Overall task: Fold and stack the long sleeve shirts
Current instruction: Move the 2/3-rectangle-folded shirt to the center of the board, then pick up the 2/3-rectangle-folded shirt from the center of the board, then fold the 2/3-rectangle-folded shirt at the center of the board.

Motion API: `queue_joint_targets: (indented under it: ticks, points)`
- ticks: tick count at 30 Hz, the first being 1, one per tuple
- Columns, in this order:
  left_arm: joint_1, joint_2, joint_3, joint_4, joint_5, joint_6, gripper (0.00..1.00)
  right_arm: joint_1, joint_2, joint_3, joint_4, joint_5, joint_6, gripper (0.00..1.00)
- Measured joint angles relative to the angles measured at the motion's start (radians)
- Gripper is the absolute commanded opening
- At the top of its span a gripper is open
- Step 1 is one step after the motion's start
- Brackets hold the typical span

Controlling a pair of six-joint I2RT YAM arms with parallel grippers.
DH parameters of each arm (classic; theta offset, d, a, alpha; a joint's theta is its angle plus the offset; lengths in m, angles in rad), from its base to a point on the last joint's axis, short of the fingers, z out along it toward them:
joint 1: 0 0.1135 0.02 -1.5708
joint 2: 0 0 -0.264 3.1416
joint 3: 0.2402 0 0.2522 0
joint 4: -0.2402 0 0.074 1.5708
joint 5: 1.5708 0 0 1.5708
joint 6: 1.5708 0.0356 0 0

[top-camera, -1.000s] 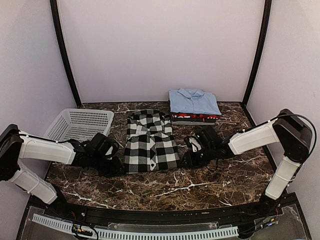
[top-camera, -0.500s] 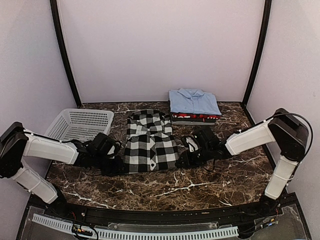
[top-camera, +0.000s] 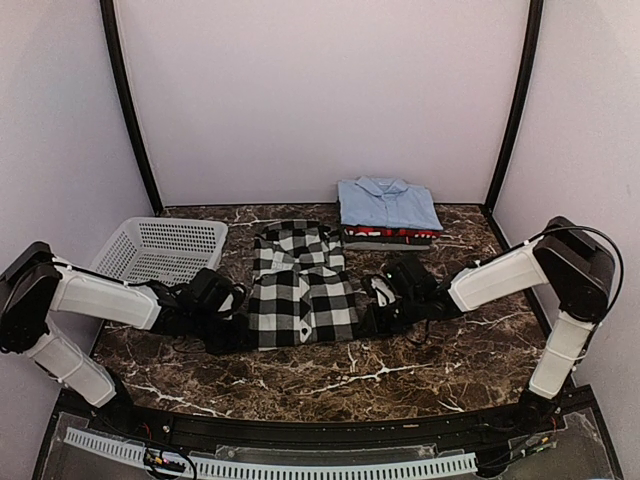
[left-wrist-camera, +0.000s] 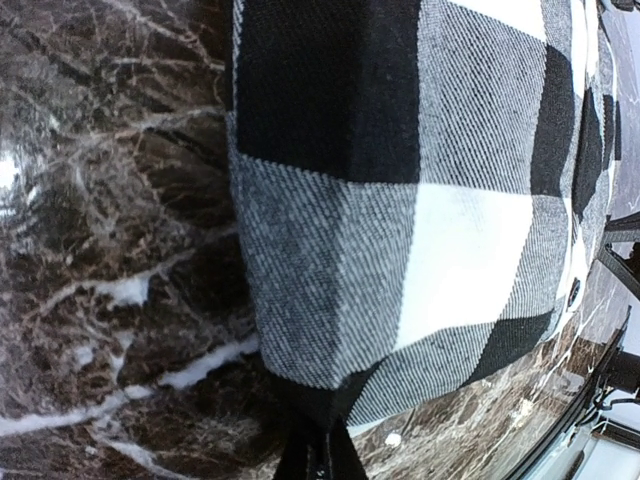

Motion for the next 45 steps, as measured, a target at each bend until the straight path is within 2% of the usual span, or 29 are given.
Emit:
queue_joint_targets:
  ticks: [6, 12, 21, 26, 29, 32, 37, 42, 45]
  points:
    - [-0.038, -0.051, -0.007, -0.082, 0.001, -0.014, 0.0, 0.026, -0.036, -0.034, -0.006, 0.0, 0.006, 0.0]
    - [-0.111, -0.178, -0.041, -0.196, 0.0, -0.059, 0.0, 0.1, -0.154, -0.119, -0.02, 0.003, 0.047, 0.0]
    - [-0.33, -0.42, -0.049, -0.388, -0.05, -0.197, 0.0, 0.274, -0.431, -0.22, -0.121, 0.082, 0.172, 0.0]
    - [-0.45, -0.46, 0.035, -0.53, -0.092, -0.27, 0.0, 0.369, -0.587, -0.205, -0.225, 0.138, 0.243, 0.0]
    - [-0.467, -0.46, 0.14, -0.606, -0.123, -0.288, 0.0, 0.376, -0.626, -0.15, -0.302, 0.18, 0.26, 0.0]
    - [-0.414, -0.458, 0.261, -0.644, -0.15, -0.275, 0.0, 0.325, -0.625, -0.045, -0.357, 0.195, 0.256, 0.0]
    - [-0.135, -0.382, 0.355, -0.583, -0.107, -0.157, 0.0, 0.104, -0.512, 0.113, -0.326, 0.145, 0.196, 0.0]
    - [0.13, -0.032, 0.452, -0.412, -0.037, -0.004, 0.0, -0.1, -0.192, 0.281, -0.212, 0.077, 0.13, 0.0]
    - [0.219, 0.2, 0.539, -0.327, -0.01, 0.053, 0.0, -0.183, 0.018, 0.37, -0.144, 0.038, 0.11, 0.0]
